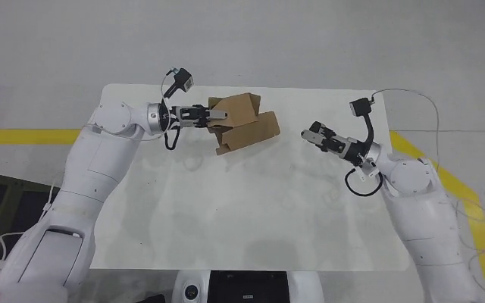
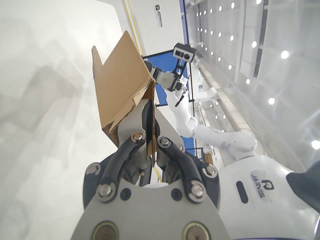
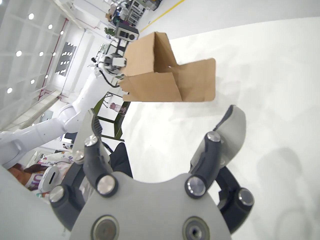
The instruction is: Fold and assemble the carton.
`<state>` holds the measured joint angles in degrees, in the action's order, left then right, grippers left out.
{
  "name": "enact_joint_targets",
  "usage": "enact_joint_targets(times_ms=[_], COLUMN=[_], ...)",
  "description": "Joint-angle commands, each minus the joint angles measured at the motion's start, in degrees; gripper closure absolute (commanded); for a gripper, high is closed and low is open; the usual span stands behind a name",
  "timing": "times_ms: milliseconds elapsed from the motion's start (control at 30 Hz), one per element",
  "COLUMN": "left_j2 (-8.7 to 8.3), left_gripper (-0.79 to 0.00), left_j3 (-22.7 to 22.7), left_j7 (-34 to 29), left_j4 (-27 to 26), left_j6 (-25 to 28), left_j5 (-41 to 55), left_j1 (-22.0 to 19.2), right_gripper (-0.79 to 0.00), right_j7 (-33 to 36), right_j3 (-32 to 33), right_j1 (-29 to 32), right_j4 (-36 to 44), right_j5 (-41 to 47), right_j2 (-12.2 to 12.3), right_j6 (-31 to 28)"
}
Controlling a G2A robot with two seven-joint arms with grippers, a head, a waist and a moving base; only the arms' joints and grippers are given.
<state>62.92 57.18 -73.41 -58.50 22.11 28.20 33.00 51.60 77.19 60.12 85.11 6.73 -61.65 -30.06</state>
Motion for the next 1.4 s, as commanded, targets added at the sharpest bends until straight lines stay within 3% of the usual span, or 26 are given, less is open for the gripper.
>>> enact_joint_targets(times_ms=[0,133,167,200,233,400,700,1367], left_j2=[-0.01,-0.04,-0.04,-0.05,-0.07,-0.42,-1.09,-1.99], left_gripper=[0.000,0.000,0.000,0.000,0.000,0.000,0.000,0.000], left_j3=[-0.26,-0.86,-1.00,-1.19,-1.40,-1.91,-1.51,0.05], left_j7=[-1.87,-5.56,-6.29,-6.53,-6.73,-7.48,-8.30,-8.84], left_j4=[-0.55,-1.92,-2.25,-2.87,-3.63,-6.91,-9.29,-11.24], left_j6=[0.62,2.19,2.46,2.23,2.04,1.29,0.47,-0.07], left_j5=[-0.20,-0.62,-0.56,-0.62,-0.69,-0.40,2.10,3.74], left_j1=[0.20,0.68,0.87,1.04,1.28,2.62,4.50,6.11], right_gripper=[-0.785,-0.770,-0.588,-0.459,-0.397,-0.311,-0.305,-0.274], right_j7=[2.50,5.78,6.56,7.79,9.02,13.38,14.85,14.70], right_j3=[-0.68,-3.24,-4.08,-5.00,-5.89,-10.35,-14.98,-18.84], right_j1=[-0.91,-3.53,-4.19,-4.98,-5.80,-9.44,-12.05,-14.05], right_j4=[-0.09,-1.32,-1.79,-2.24,-2.77,-5.37,-7.54,-11.40], right_j5=[1.56,5.52,6.57,7.19,7.81,12.27,12.83,14.36], right_j2=[0.02,-0.31,-0.44,-0.54,-0.65,-1.40,-2.00,-2.74], right_j6=[-1.52,-4.56,-5.23,-5.77,-6.20,-7.77,-7.77,-3.69])
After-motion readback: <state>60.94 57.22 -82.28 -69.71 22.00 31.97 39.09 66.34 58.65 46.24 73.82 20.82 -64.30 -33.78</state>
